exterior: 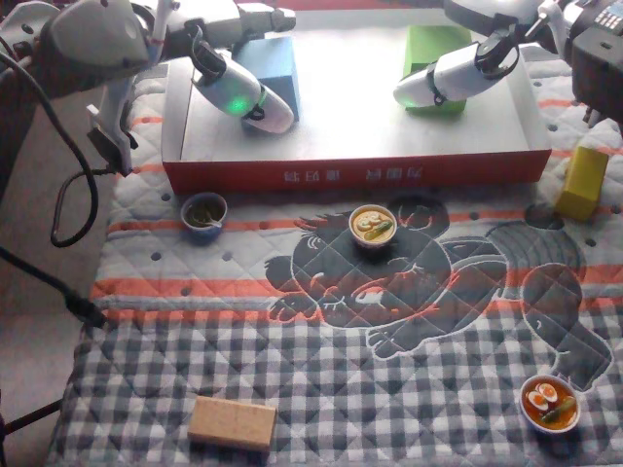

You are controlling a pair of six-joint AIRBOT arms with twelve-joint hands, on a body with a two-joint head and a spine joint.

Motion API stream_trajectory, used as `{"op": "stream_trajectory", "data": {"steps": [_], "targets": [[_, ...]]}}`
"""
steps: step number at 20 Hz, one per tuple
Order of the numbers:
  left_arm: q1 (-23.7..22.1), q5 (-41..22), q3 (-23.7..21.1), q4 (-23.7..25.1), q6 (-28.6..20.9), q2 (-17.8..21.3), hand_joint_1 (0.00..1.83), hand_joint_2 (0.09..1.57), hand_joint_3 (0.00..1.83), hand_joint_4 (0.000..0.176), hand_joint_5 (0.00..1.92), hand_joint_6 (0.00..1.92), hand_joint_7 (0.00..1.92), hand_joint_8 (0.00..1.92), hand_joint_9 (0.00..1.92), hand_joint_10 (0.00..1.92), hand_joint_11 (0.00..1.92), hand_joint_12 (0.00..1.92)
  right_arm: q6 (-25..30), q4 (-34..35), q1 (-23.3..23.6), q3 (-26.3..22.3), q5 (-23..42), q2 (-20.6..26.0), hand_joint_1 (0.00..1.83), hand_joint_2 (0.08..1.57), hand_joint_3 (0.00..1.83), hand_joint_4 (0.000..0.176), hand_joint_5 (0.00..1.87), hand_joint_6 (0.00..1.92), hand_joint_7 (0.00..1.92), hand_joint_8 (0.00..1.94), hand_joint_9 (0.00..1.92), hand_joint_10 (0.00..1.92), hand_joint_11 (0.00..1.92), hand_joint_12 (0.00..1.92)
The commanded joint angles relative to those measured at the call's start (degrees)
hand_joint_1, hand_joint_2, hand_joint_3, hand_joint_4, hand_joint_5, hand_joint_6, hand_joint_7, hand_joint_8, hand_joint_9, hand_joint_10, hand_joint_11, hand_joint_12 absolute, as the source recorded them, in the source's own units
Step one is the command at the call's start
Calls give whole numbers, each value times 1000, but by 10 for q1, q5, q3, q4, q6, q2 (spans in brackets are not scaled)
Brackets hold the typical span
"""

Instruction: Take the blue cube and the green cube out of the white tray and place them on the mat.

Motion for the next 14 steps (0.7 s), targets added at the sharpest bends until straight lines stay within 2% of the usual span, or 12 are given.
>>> {"op": "stream_trajectory", "data": {"steps": [1,2,3,4,5,6,7,9,11,12,13,14], "targets": [[-5,-40,1,-5,0,2,877,1035,4,157,374,16,503,18,414,20,146,54,2,6,6,0,63,2,934,1046,3,130,291,9,597,31,533,56,70,1181],[-6,-40,-1,-9,0,4,954,1070,3,126,502,13,577,17,518,26,214,87,2,6,6,-1,64,2,985,1052,1,109,345,4,718,28,660,71,144,1291],[-6,-40,-3,-12,0,5,1146,1145,2,19,776,863,848,958,734,74,395,404,2,6,6,-1,65,2,1078,1075,2,45,465,9,894,58,846,147,336,1373],[-7,-40,-5,-13,0,7,1209,1176,12,0,825,954,851,1327,694,579,295,1113,2,6,6,-2,66,2,1299,1087,3,0,585,14,987,773,927,180,340,1324],[-7,-40,-8,-13,0,8,1222,1178,9,0,854,952,859,1381,637,913,270,1349,2,6,5,-3,68,3,1340,1103,5,0,690,8,972,977,957,336,371,1376],[-7,-40,-10,-13,0,9,1224,1172,5,0,903,902,853,1388,616,1103,304,1440,2,7,5,-4,70,3,1256,1157,13,0,805,926,895,1135,1045,577,631,1523],[-7,-42,-12,-13,0,9,1205,1169,2,0,898,976,863,1311,648,1006,346,1368,2,7,5,-5,73,4,1347,1146,5,0,839,919,923,1111,937,1190,750,1431],[-9,-47,-17,-15,0,13,1199,1182,0,0,896,995,823,1359,700,927,407,1341,3,7,5,-6,81,5,1356,1134,0,0,866,1122,946,877,954,1243,869,1274],[-17,-63,-36,-16,0,27,1211,1215,0,0,871,967,739,1547,608,1107,397,1440,22,4,5,-10,106,10,1364,1116,1,0,939,913,962,941,965,1244,841,1241],[-26,-79,-57,-16,0,42,1225,1204,0,0,892,896,768,1531,641,1178,468,1432,66,-15,5,-11,138,16,1365,1120,0,0,956,826,957,995,939,1305,781,1325],[-34,-100,-84,-14,-1,62,1226,1198,0,0,901,896,779,1509,619,1179,427,1405,82,-18,5,-23,169,30,1237,1141,8,0,927,960,935,1127,904,1019,767,1353],[-37,-108,-95,-9,-5,70,1194,1213,0,0,866,1014,750,1494,601,989,354,1214,82,-19,5,-32,185,37,1213,1143,3,14,938,1003,926,1121,930,885,763,1369]]}}
